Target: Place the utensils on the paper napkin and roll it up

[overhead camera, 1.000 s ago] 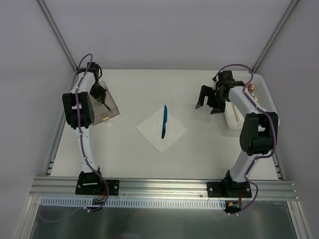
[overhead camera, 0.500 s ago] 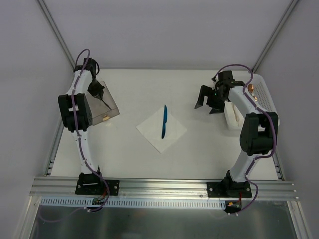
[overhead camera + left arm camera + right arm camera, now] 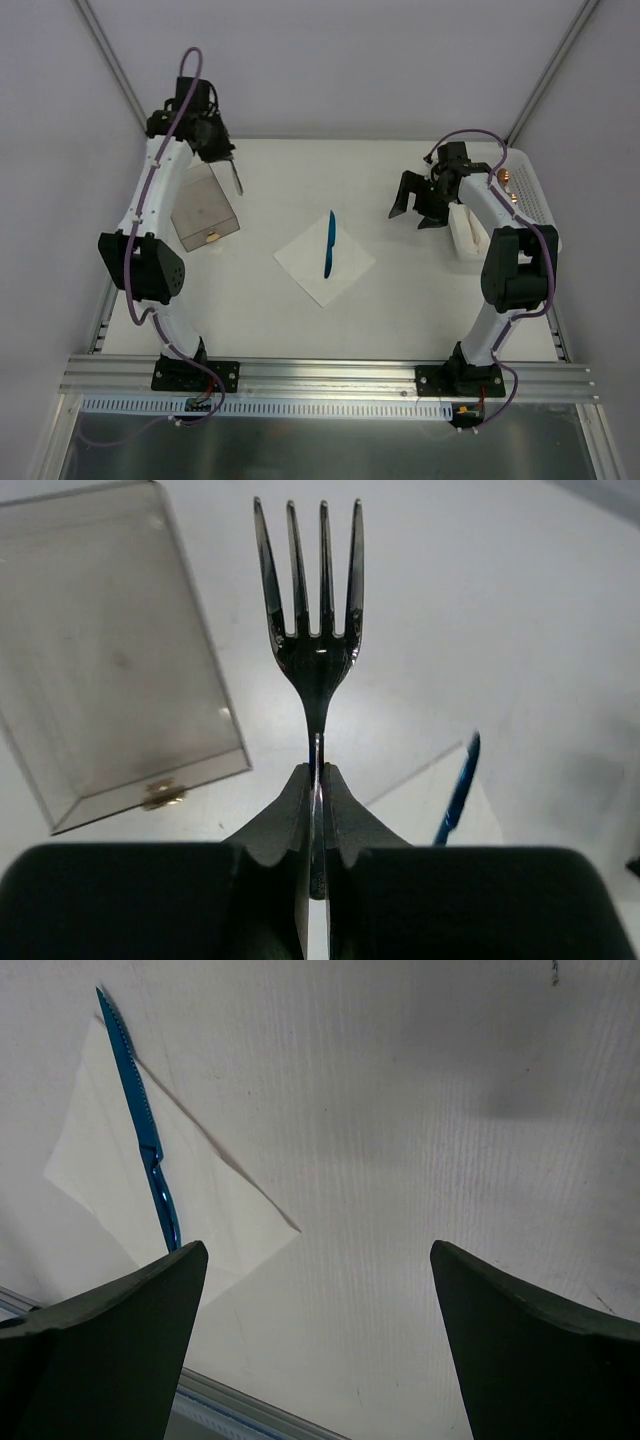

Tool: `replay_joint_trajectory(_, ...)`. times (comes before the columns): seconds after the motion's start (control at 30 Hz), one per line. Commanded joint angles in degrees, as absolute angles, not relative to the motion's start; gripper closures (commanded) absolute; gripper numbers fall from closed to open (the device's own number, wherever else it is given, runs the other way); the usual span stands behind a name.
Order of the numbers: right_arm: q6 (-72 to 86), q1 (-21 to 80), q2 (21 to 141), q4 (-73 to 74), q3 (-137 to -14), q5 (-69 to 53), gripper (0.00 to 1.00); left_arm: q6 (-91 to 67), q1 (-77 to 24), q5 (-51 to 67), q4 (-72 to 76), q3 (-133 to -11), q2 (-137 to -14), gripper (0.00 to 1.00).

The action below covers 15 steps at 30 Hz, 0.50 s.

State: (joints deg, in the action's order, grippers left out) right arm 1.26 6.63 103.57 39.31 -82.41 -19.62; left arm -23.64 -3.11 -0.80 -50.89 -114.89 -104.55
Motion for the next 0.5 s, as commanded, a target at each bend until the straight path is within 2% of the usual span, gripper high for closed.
replay_joint_trajectory(0.0,1.5,7.1,101.4,40.0,-83.5,-20.8,0.01,-18.1,-10.3,7.6,-52.0,-111.9,-106.7,1.00)
replay_joint_trajectory(0.23,1.6,8.3,100.9,39.6,-83.1,-20.7,0.01,-18.4,-24.7,8.3,-51.0,-112.7,-115.6,1.00)
replay_joint_trajectory(0.47,1.5,8.3,100.8,39.6,-83.1,-20.4,0.01,-21.4,-30.2,9.4,-50.9,-116.9,-124.9,1.00)
